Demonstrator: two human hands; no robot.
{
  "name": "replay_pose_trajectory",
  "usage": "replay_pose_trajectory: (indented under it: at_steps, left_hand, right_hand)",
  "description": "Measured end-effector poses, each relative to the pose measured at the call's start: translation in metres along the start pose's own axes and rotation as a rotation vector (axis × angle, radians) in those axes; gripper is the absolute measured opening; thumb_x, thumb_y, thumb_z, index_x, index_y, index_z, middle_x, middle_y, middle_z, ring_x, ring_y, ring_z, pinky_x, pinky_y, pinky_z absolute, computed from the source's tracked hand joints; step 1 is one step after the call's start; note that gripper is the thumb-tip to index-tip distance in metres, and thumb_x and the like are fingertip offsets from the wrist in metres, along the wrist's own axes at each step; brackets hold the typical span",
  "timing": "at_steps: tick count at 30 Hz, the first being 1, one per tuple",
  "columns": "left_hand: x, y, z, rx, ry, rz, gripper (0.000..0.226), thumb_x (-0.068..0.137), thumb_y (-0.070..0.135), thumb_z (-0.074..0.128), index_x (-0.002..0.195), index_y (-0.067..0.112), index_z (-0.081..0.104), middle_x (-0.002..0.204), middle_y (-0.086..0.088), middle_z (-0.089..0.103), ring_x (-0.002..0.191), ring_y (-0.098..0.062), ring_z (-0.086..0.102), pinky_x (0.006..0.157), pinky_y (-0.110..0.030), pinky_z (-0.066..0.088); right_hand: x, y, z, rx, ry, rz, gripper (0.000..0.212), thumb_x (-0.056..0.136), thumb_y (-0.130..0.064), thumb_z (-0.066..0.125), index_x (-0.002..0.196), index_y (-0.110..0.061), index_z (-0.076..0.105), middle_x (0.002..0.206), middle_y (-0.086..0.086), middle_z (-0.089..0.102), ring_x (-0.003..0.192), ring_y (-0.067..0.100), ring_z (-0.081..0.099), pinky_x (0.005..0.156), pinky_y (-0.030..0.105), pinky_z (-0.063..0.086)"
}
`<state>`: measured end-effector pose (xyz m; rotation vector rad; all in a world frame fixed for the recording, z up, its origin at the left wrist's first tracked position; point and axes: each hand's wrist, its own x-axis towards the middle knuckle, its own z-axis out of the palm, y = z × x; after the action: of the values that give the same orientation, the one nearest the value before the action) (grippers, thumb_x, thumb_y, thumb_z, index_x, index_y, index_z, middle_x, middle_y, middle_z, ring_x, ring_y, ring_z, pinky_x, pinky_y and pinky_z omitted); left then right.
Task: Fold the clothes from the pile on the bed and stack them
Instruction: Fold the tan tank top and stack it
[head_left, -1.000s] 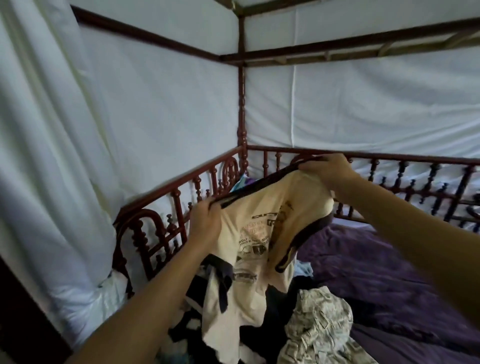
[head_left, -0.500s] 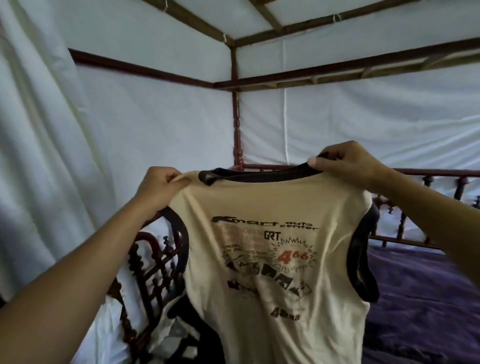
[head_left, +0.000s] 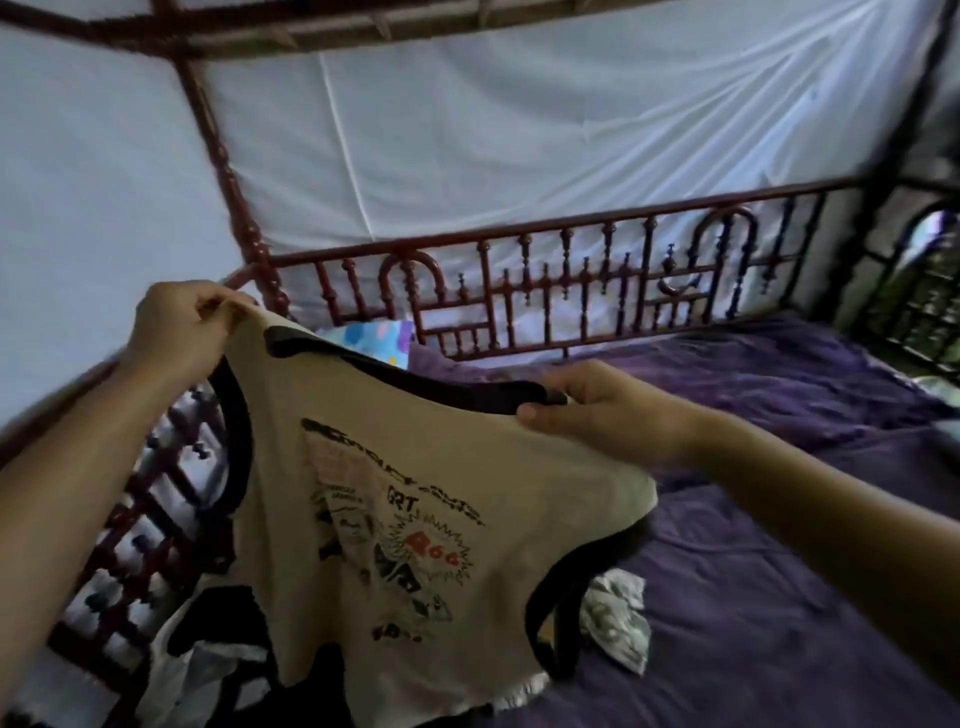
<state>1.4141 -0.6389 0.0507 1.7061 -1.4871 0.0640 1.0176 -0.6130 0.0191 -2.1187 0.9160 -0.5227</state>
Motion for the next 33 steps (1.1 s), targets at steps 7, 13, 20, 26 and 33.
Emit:
replay_pose_trajectory:
  at_steps: [7,13,20,26,33]
  left_hand:
    - [-0.013,0.096,0.212,0.103,-0.236,0.238,0.020,0.091,0.012,0.054,0.098,0.014,0.072,0.099,-0.018,0.070,0.094,-0.039,0.063,0.079,-0.043,0.051]
    - [-0.074,0.223,0.395,0.212,-0.439,0.586,0.020,0.090,0.012,0.051,0.094,0.018,0.069,0.094,-0.011,0.069,0.085,-0.034,0.062,0.063,-0.035,0.040]
    - [-0.146,0.372,0.617,0.260,-0.644,0.756,0.023,0.090,0.009,0.045,0.099,0.017,0.064,0.100,-0.006,0.067,0.097,-0.030,0.059,0.079,-0.039,0.039]
    - [-0.217,0.488,0.801,0.227,-0.852,0.732,0.027,0.093,0.010,0.043,0.108,0.018,0.064,0.109,-0.005,0.066,0.103,-0.029,0.058,0.084,-0.039,0.039]
    - [-0.281,0.573,0.942,0.108,-1.006,0.670,0.022,0.095,0.022,0.048,0.109,0.018,0.063,0.112,-0.008,0.065,0.105,-0.031,0.058,0.085,-0.041,0.042]
  right_hand:
    - [-0.111,0.130,-0.004,-0.441,0.305,0.382,0.036,0.094,-0.038,0.054,0.063,-0.032,0.036,0.063,-0.010,0.048,0.059,0.004,0.045,0.059,0.030,0.037]
    - [-0.227,0.269,-0.031,-0.546,0.370,0.790,0.017,0.096,-0.043,0.047,0.089,-0.027,0.049,0.089,0.002,0.062,0.085,0.030,0.060,0.064,0.033,0.041]
    - [-0.343,0.463,-0.096,-0.562,0.345,1.061,0.016,0.096,-0.041,0.042,0.095,-0.026,0.048,0.095,0.005,0.063,0.090,0.032,0.061,0.063,0.033,0.038]
    - [-0.441,0.617,-0.172,-0.481,0.363,1.282,0.015,0.096,-0.034,0.044,0.096,-0.022,0.051,0.090,0.008,0.059,0.083,0.035,0.060,0.062,0.035,0.039]
    - [-0.513,0.753,-0.225,-0.453,0.351,1.497,0.011,0.090,-0.027,0.047,0.096,-0.021,0.054,0.093,0.012,0.059,0.084,0.037,0.059,0.064,0.034,0.038]
